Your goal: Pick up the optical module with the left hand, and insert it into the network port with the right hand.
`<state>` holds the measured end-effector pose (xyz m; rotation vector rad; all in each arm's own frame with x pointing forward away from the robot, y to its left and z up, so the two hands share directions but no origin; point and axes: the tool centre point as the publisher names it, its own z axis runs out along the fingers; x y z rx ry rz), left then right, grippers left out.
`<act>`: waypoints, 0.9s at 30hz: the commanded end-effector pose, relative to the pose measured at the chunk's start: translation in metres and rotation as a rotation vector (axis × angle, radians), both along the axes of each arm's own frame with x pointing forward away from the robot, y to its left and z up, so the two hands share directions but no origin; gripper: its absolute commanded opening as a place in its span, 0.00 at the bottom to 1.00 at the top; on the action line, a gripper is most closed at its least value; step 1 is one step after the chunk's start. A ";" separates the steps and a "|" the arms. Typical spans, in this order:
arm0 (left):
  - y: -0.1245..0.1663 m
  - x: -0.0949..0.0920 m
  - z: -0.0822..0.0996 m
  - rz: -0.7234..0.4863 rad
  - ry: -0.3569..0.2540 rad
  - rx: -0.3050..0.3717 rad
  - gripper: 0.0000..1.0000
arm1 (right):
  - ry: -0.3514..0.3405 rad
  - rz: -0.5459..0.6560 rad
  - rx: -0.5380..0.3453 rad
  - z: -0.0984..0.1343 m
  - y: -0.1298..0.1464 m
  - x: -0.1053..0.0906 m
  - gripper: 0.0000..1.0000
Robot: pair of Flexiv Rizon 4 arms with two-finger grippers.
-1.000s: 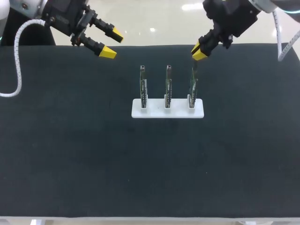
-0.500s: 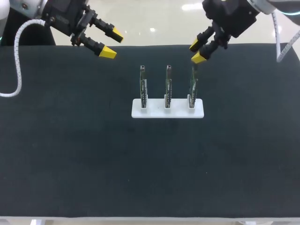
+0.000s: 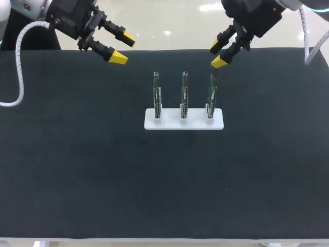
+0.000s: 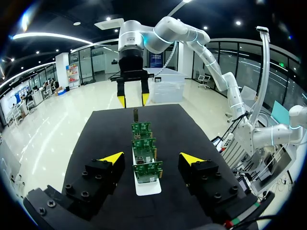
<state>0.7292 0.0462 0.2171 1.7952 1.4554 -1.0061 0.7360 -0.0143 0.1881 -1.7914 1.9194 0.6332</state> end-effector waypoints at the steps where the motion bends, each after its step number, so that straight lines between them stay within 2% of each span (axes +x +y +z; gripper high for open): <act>1: 0.000 0.001 0.000 -0.001 0.001 0.003 1.00 | 0.004 -0.001 -0.006 0.004 -0.001 0.000 0.00; 27: 0.000 0.001 0.000 -0.001 0.001 0.003 1.00 | 0.000 0.000 -0.006 -0.004 -0.003 -0.005 0.00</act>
